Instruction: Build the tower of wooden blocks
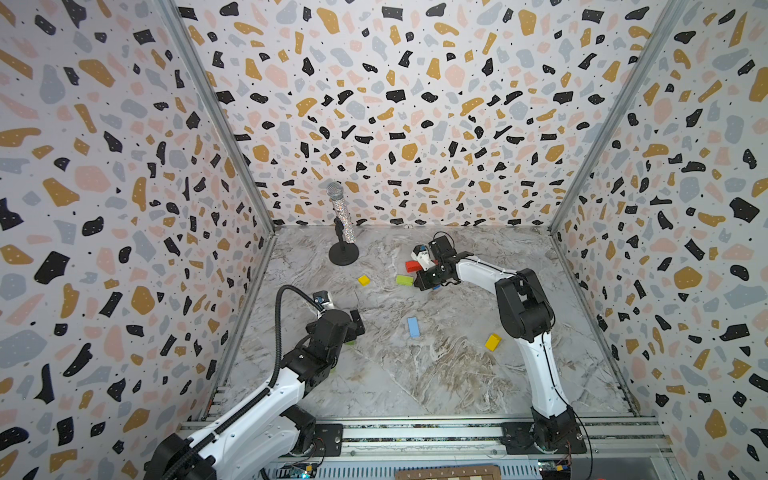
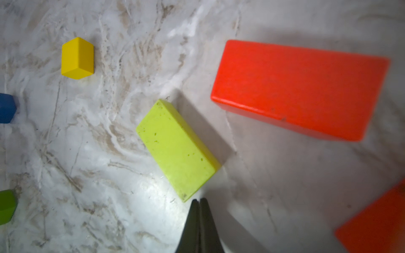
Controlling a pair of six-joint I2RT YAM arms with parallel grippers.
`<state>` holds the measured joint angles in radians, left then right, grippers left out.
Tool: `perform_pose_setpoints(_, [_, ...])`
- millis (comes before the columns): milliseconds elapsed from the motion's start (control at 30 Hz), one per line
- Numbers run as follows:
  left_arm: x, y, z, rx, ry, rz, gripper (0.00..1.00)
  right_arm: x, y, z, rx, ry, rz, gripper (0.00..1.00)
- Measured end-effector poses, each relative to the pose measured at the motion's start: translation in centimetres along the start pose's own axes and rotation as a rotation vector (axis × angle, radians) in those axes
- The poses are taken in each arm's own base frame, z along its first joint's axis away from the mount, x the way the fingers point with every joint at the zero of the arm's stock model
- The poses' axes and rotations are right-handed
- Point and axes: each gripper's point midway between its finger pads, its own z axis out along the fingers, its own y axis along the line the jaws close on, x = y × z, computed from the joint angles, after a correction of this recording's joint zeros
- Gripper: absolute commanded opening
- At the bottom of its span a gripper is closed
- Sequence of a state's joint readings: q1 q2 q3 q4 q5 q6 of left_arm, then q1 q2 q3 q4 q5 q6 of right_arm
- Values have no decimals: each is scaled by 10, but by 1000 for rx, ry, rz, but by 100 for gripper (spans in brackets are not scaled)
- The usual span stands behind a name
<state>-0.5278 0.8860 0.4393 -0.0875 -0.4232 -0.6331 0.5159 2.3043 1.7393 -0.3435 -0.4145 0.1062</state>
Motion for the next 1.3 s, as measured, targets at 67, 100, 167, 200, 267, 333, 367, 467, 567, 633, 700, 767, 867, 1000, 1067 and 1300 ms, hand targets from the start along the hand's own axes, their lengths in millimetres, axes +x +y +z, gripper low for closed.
perform_pose_setpoints(67, [-2,0,-2,6,-9,-8,100,3,2,0,3,3,-3,0])
perform_pose_setpoints(100, [-3,-1,-3,9,-14,-14,100,3,3,0,4,5,-4,0])
perform_pose_setpoints(167, [-4,0,-5,16,-23,-22,100,4,3,0,8,5,-3,0])
perform_pose_setpoints(200, [-4,0,-6,18,-25,-25,100,4,1,-1,12,4,0,0])
perform_pose_setpoints(267, [-2,3,-7,18,-26,-29,100,3,-3,-2,22,1,6,0])
perform_pose_setpoints(333, [1,5,-7,16,-23,-31,100,3,-9,-4,41,-2,14,0])
perform_pose_setpoints(367, [3,6,-7,14,-21,-30,100,2,-12,-5,52,-6,19,0])
perform_pose_setpoints(467, [5,8,-8,12,-18,-31,100,1,-21,-8,78,-12,37,0])
perform_pose_setpoints(567, [4,8,-9,12,-20,-33,100,-2,-27,-11,90,-21,48,0])
perform_pose_setpoints(633, [4,8,-9,12,-22,-34,100,-4,-29,-12,98,-24,51,0])
perform_pose_setpoints(700, [4,8,-9,11,-22,-33,100,-7,-30,-10,98,-27,55,0])
perform_pose_setpoints(767, [4,8,-9,11,-21,-33,100,-12,-32,-8,98,-37,60,0])
perform_pose_setpoints(867, [5,9,-8,8,-17,-31,100,-20,-34,-4,96,-51,63,0])
perform_pose_setpoints(1000, [7,9,-7,3,-12,-28,100,-29,-35,2,82,-67,63,0])
perform_pose_setpoints(1067, [8,10,-6,0,-7,-25,100,-33,-35,4,76,-74,64,0])
perform_pose_setpoints(1300, [13,11,-2,-16,15,-12,100,-42,-30,11,31,-92,58,0])
